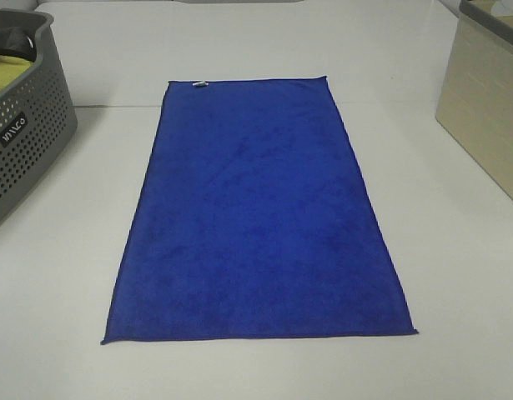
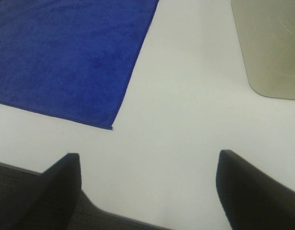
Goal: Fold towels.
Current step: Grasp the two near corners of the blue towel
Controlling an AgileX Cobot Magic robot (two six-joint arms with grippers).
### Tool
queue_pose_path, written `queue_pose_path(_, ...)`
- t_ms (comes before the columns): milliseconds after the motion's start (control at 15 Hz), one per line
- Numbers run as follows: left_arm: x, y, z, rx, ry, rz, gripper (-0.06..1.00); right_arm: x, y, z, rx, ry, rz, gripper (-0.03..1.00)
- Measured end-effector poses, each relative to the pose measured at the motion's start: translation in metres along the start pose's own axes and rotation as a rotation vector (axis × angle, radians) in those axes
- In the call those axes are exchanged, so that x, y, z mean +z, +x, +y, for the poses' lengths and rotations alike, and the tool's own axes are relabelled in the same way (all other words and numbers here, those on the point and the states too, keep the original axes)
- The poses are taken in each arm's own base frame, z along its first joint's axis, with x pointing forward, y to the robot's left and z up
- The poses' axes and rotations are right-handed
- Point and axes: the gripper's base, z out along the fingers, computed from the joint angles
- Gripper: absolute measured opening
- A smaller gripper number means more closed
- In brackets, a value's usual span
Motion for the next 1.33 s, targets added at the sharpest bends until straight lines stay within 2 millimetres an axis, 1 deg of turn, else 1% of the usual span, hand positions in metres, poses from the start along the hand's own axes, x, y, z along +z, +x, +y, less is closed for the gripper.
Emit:
queue_pose_path(200,0.000,-0.001,0.000,-0.022,-0.003,-0.013,0.66,0.000,0.000,0.000,0.000,0.000,0.000,0.76)
queue_pose_path(333,-0.003,-0.012,0.002,-0.059,-0.025,-0.125,0.66,-0.001,-0.004,-0.001,0.016,0.008,-0.040,0.76)
queue_pose_path(400,-0.002,-0.018,0.004,-0.081,-0.036,-0.187,0.66,-0.002,-0.010,-0.002,0.033,0.017,-0.076,0.76)
queue_pose_path(467,0.003,-0.024,0.006,-0.116,-0.035,-0.225,0.66,0.000,-0.019,-0.004,0.056,0.024,-0.101,0.76)
queue_pose_path(533,0.013,-0.028,0.008,-0.168,-0.025,-0.228,0.66,0.006,-0.028,-0.007,0.084,0.028,-0.105,0.76)
queue_pose_path(667,0.038,-0.035,0.012,-0.329,0.029,-0.196,0.66,0.027,-0.045,-0.014,0.150,0.031,-0.054,0.73)
queue_pose_path(800,0.063,-0.041,0.012,-0.466,0.089,-0.088,0.66,0.055,-0.054,-0.018,0.220,0.008,0.069,0.70)
queue_pose_path(1000,0.104,-0.044,0.016,-0.559,0.131,0.108,0.66,0.097,-0.068,-0.025,0.286,-0.022,0.272,0.68)
queue_pose_path(1133,0.135,-0.041,0.020,-0.604,0.151,0.251,0.66,0.126,-0.077,-0.030,0.318,-0.033,0.393,0.66)
queue_pose_path(1267,0.164,-0.032,0.022,-0.636,0.174,0.382,0.66,0.157,-0.081,-0.036,0.330,-0.036,0.531,0.64)
queue_pose_path(1333,0.179,-0.026,0.023,-0.652,0.184,0.454,0.66,0.175,-0.080,-0.040,0.327,-0.031,0.605,0.64)
